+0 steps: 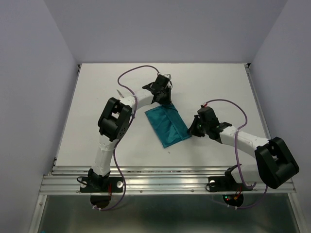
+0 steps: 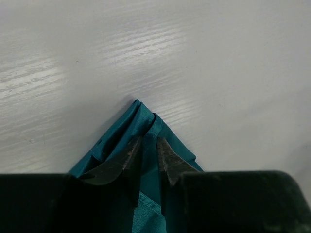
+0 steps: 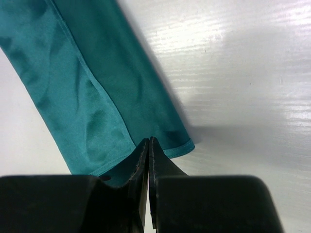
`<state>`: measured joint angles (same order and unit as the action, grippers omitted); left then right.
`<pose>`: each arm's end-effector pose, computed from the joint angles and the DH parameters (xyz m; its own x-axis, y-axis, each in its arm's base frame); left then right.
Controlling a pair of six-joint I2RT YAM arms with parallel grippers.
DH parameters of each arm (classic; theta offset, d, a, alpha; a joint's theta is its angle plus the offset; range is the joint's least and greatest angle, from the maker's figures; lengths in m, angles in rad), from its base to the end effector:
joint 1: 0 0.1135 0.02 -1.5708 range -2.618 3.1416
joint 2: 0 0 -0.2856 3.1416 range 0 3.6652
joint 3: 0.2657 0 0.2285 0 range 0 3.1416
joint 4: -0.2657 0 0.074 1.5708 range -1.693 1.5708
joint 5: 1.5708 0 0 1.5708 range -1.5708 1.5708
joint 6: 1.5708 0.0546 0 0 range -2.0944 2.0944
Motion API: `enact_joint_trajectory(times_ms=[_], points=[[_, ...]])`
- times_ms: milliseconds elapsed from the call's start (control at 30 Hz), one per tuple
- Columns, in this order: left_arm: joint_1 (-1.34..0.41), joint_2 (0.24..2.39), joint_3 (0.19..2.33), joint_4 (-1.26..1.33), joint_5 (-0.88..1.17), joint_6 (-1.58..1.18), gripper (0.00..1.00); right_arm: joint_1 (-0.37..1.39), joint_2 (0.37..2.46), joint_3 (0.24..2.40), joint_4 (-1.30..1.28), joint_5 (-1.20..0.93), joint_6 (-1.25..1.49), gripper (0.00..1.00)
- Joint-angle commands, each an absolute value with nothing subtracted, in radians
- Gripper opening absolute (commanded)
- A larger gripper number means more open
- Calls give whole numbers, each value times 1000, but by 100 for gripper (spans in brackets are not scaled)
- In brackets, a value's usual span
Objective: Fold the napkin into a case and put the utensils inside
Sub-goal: Smooth out the 2/3-rectangle-folded napkin at the center of the board, then move the right arm to the center of the board with the 2/3-rectangle-folded napkin.
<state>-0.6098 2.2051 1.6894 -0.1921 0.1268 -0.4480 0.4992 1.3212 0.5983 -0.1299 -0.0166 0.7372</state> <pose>0.4125 -0.2966 0.2037 -0.7606 0.0072 -0.6492 0.3522 0.8446 -0.4032 0.2095 0.1152 0.1925 -0.8177 0.3197 -0.4787 0.0830 0.8884 0.4515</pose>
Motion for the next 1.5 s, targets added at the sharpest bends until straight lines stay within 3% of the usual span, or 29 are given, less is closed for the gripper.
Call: enact_joint_trajectory(times_ms=[0,433,667,1467], points=[[-614,2126,1729,-222,98,-425,30,508,1290,666,-132,34,718,7],[-591,2072,1617,-147,103,-454,22,508,1531,946,-101,41,615,8],[-557,2046,1553,-115,129,-466,1,508,1712,1121,-92,11,580,7],[-529,2072,1542,-106,186,-451,2,499,2074,1420,-104,-26,546,6]])
